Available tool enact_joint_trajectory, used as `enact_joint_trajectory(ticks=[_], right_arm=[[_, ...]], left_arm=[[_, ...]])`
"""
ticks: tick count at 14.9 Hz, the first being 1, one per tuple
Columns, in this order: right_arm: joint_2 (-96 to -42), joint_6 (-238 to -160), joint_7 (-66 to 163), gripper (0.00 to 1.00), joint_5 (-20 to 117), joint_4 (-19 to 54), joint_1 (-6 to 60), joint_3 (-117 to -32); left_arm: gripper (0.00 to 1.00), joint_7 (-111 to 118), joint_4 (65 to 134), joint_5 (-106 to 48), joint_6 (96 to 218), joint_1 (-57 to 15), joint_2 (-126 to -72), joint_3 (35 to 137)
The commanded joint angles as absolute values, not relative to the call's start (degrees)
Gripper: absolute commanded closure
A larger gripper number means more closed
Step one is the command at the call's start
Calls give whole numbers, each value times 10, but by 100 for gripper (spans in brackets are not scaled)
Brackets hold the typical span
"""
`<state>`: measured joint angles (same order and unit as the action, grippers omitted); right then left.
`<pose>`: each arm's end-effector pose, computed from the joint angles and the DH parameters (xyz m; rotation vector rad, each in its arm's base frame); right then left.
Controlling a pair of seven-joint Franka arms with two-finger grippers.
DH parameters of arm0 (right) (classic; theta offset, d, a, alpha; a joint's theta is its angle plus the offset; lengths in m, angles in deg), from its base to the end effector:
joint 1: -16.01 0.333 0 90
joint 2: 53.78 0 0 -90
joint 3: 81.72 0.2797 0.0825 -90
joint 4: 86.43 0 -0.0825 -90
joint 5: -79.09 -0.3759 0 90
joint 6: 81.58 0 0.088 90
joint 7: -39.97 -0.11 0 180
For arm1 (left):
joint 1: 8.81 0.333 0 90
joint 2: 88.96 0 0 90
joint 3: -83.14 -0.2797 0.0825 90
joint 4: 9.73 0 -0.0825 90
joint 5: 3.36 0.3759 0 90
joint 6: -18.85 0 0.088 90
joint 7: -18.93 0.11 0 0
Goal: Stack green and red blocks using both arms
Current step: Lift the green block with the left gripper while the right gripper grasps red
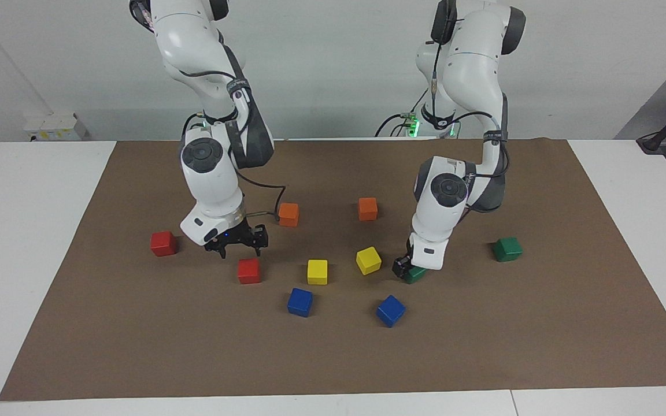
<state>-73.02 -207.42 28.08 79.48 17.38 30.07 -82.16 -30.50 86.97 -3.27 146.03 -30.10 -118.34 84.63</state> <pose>0.6059 0.1468 0.3285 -3.1374 -0.0542 -0.0774 0.6013 -0.2509 0.2734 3.0360 0.7231 0.0139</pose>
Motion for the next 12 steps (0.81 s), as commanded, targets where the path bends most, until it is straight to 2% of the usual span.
enact_joint_trajectory(ticks=[1, 4, 8, 12], right_arm=[[-719, -2089, 271, 5, 795, 196, 297, -818], [-724, -2110, 270, 5, 772, 211, 297, -818], [-730, -2131, 269, 5, 771, 226, 302, -818], [-738, -2139, 268, 5, 771, 226, 302, -818]], left_arm=[[100, -313, 857, 16, 1399, -307, -1178, 838], [100, -265, 857, 26, 1351, -274, -1135, 838], [100, -30, 898, 0, 1292, -179, -1057, 840], [100, 140, 898, -8, 1269, -116, -1048, 840]])
